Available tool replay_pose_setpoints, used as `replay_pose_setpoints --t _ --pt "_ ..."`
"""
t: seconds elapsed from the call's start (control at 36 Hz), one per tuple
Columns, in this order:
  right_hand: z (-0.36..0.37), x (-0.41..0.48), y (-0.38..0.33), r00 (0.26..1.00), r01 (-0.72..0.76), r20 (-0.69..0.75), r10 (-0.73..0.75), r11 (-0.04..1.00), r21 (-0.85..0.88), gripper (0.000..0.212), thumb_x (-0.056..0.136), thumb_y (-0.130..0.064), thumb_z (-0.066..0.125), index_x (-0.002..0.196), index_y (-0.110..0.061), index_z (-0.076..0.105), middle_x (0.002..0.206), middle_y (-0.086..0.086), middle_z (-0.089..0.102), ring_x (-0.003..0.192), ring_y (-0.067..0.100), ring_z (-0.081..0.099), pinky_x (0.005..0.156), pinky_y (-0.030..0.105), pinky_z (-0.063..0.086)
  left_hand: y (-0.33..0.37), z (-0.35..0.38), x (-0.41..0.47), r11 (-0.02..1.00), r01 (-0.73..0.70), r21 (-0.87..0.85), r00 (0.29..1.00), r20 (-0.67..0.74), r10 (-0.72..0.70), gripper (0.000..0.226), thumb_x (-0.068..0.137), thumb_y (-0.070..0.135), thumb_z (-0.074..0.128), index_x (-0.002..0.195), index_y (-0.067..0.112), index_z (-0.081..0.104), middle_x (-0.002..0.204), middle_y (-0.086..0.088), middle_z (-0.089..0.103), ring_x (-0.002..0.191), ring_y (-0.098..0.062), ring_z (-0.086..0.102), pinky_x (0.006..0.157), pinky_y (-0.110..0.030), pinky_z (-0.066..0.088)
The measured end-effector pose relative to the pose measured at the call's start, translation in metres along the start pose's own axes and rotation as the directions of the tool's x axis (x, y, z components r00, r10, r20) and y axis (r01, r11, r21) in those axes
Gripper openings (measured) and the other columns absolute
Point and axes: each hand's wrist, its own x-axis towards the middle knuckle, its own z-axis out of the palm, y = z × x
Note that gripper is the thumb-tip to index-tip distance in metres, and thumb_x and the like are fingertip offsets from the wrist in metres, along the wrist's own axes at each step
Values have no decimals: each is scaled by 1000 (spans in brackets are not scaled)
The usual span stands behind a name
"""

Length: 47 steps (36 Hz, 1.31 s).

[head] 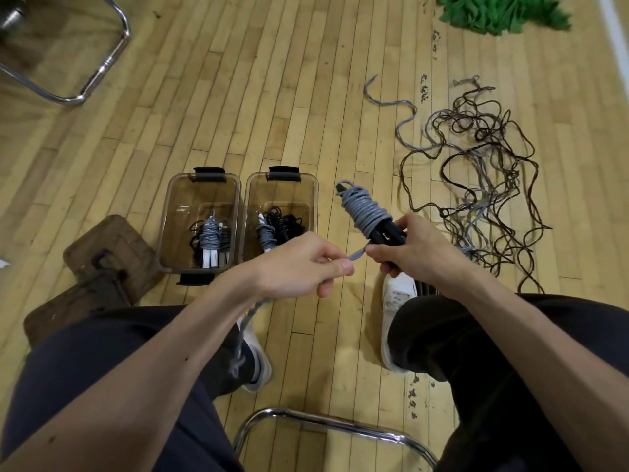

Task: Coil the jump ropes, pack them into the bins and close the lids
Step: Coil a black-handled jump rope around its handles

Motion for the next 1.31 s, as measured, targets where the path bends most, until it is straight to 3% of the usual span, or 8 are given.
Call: replay_pose_setpoints --t 0.14,0.28,0.42,0.58,0.86,1.06,1.17,1.31 --pt "0 0 2 993 -54 97 59 997 -53 27 89 -15 76 98 -15 50 84 8 69 61 10 63 60 23 56 -2 -7 0 988 -87 124 991 -92 99 23 101 35 56 92 24 75 61 3 48 58 -11 47 62 -31 42" --pt "1 4 5 979 -48 188 82 983 -180 20 90 -17 75 102 -10 59 74 5 68 57 10 61 59 23 54 -2 -8 -1 934 -162 319 962 -159 221 31 101 35 56 71 33 63 64 -8 62 60 -19 57 60 -37 46" --pt "5 3 6 944 -6 307 120 938 -347 16 92 -15 72 104 -9 63 70 2 65 50 5 58 49 17 47 -5 -9 -2 834 -167 527 929 -200 313 23 98 41 56 102 28 75 85 9 70 81 -8 63 77 -38 51" --pt "7 1 9 895 130 434 98 875 -466 14 90 -16 74 98 -14 62 70 0 65 51 6 58 50 16 46 -10 -7 3 759 -247 602 886 -177 429 24 95 42 59 101 25 76 88 15 65 85 -4 53 77 -27 38" --pt "12 -7 9 832 320 555 16 804 -501 20 85 -28 76 89 -25 57 65 -2 66 61 10 60 67 31 50 -13 -11 5 855 -220 469 929 -167 331 40 82 61 59 88 26 77 82 11 71 82 -5 63 78 -39 52" --pt "14 -17 1 798 315 603 5 849 -424 35 82 -60 71 93 -30 58 66 -7 64 62 6 61 69 22 45 -13 -13 6 914 -231 333 946 -145 291 34 77 55 73 83 23 77 77 10 71 77 -4 65 75 -33 55" --pt "14 -21 -2 786 315 618 -28 877 -361 29 85 -55 70 89 -28 60 64 -9 62 61 5 61 64 15 42 -9 -15 4 957 -204 208 968 -104 229 37 70 55 75 80 19 77 72 8 70 68 0 62 66 -21 49" --pt "9 -25 -8 695 309 713 -93 934 -180 18 89 -35 73 89 -19 65 56 -12 58 56 6 55 59 14 41 0 -21 -4 984 -176 -36 983 37 177 16 81 23 79 81 7 75 71 -2 67 63 -4 58 60 -16 45"
